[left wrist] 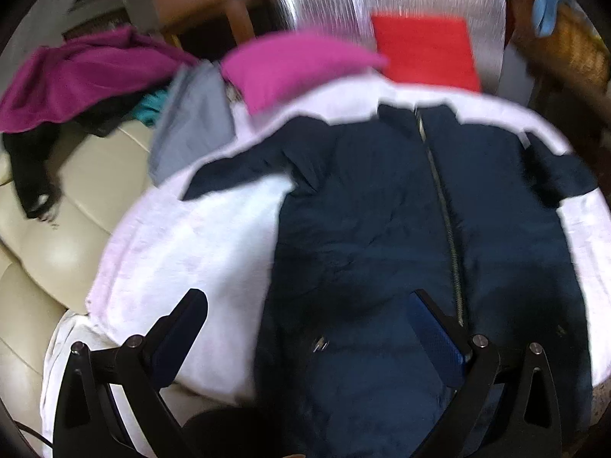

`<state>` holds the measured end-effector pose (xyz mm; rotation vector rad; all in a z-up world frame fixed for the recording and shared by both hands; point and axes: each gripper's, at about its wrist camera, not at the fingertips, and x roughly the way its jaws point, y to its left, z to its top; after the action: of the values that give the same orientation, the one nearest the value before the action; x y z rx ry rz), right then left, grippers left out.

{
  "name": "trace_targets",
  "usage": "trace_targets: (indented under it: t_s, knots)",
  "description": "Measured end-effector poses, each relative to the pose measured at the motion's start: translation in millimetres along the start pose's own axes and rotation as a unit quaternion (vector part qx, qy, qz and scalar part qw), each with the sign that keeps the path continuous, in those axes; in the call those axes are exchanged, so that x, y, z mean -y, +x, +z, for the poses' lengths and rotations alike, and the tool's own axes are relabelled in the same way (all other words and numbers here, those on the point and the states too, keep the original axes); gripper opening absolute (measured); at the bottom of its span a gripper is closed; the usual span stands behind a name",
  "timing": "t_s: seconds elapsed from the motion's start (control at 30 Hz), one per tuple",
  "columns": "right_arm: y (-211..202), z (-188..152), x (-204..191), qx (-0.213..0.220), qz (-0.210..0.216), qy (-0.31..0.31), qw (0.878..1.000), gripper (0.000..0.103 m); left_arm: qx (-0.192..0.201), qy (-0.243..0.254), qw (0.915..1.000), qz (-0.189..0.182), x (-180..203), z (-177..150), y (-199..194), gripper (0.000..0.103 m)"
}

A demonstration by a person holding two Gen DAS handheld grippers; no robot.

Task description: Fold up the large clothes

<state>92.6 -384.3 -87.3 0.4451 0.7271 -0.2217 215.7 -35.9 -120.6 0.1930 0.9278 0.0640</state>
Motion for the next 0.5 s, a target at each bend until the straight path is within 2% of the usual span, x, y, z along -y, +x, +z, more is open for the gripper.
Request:
trace_targets:
  t_s: [0.13, 0.17, 0.2, 0.3, 0.37, 0.47, 0.5]
  knots:
    - [43, 37, 40, -0.011, 0.019, 0.051, 0.998, 0.103, -0.043, 0.016, 0.9989, 0.008, 39, 27, 67, 0.103]
    - [74, 61, 68, -0.007, 0.025, 0.079, 0.997, 0.103, -0.05, 0.015, 0.9986, 0.007, 47, 32, 79, 0.103]
    - [74, 61, 68, -0.007, 0.025, 0.079, 0.997, 0.103, -0.056, 0.011, 0.9983, 0.006, 56, 38, 92, 0.103]
    - [117, 91, 105, -0.012, 0.046, 0.124, 0.991, 0.103, -0.063, 0.008, 0.998, -0.002, 83, 56, 127, 0.103]
    - [150, 108, 129, -0.019, 0.066, 0.167, 0.984, 0.103, -0.07, 0.009, 0.9975, -0.009, 98, 66, 146, 0.103]
    - [217, 137, 172, -0.027, 0.092, 0.25, 0.963, 0.103, -0.087, 0.015, 0.9958, -0.024, 115, 75, 173, 0.103]
    - [217, 137, 172, -0.027, 0.092, 0.25, 0.963, 0.101, -0.095, 0.017, 0.9951, -0.023, 120, 75, 183, 0.103]
